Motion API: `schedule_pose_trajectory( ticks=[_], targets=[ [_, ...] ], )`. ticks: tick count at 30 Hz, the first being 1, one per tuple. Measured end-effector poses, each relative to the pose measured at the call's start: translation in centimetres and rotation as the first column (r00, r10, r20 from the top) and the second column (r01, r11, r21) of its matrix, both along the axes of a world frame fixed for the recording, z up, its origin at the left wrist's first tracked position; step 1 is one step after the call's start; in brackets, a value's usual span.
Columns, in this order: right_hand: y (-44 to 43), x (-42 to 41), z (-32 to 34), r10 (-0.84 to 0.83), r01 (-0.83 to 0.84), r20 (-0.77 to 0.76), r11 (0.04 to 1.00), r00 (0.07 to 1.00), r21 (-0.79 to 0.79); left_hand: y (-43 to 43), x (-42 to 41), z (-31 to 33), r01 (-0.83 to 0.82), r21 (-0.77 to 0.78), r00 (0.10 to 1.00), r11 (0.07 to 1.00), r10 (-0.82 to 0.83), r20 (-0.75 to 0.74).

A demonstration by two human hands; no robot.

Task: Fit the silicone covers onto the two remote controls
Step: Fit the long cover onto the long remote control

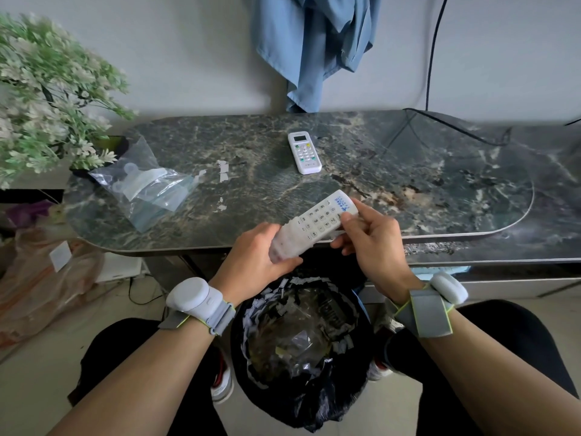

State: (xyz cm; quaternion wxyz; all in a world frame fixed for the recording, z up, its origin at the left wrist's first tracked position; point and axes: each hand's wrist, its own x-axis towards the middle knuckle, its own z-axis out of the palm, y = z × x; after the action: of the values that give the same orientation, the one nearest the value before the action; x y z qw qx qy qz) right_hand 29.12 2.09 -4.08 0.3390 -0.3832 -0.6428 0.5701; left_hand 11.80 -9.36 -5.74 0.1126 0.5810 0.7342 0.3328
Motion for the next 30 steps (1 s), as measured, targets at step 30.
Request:
schedule_pose_trajectory(
  ticks=[30],
  targets=[
    [-0.6,-0.8,-0.9,-0.02,-0.149,0.327,0.862,0.945,0.484,0.5,-0.3,0.8,0.388,-0.342,0.277,0.856,0.245,0.929]
  ],
)
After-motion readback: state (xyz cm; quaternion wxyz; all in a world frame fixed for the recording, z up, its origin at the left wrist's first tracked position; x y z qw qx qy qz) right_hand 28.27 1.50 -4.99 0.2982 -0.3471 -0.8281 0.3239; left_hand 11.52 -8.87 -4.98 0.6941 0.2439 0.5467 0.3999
